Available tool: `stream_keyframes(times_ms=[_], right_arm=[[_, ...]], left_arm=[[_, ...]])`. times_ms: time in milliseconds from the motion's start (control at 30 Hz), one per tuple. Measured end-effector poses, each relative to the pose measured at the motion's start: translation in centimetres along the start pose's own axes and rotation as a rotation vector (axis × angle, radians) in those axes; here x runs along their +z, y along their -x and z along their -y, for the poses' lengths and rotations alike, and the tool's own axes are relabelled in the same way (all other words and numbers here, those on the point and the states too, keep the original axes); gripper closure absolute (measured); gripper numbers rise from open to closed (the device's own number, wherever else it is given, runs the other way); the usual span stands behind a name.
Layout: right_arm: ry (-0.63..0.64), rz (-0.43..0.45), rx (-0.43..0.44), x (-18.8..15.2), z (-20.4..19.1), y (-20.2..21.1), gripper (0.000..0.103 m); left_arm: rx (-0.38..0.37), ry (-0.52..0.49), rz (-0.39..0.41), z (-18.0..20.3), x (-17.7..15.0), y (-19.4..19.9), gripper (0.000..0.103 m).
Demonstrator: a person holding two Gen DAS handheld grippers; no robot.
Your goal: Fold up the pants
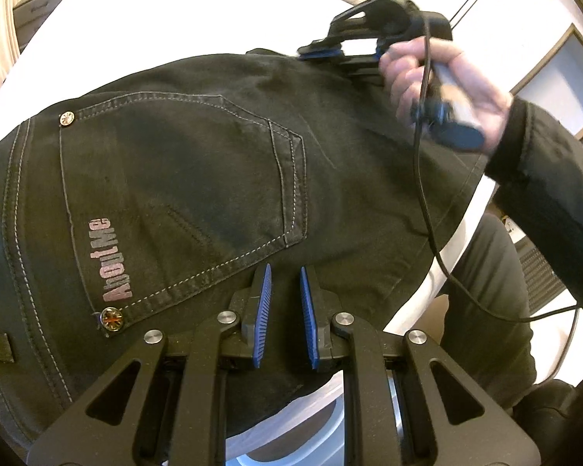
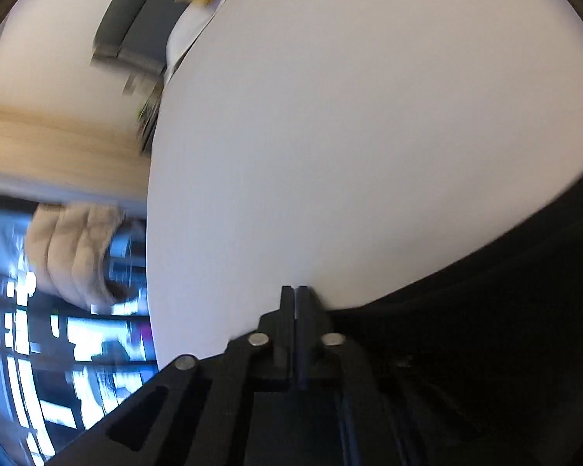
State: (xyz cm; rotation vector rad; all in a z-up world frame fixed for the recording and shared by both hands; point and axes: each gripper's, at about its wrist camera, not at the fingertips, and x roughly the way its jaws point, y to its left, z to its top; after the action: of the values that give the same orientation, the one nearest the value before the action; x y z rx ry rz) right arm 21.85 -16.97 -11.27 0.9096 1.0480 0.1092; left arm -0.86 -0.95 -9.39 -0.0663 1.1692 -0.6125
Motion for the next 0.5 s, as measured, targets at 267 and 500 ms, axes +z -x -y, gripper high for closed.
stream_keyframes(times_ms=[267,500], right_arm=[[0.201,-0.284,0.189,-9.2,-4.4,-2.1,0.092],[0.004,-0.045,0.101,-4.9,4.7,3.5,0.103]], left_arm=[[0.043,-0.018,0.006,1.3,-0.2,-0.2,0.088],[0.048,-0.012,0.010,1.8,-0.3,0.0,0.088]])
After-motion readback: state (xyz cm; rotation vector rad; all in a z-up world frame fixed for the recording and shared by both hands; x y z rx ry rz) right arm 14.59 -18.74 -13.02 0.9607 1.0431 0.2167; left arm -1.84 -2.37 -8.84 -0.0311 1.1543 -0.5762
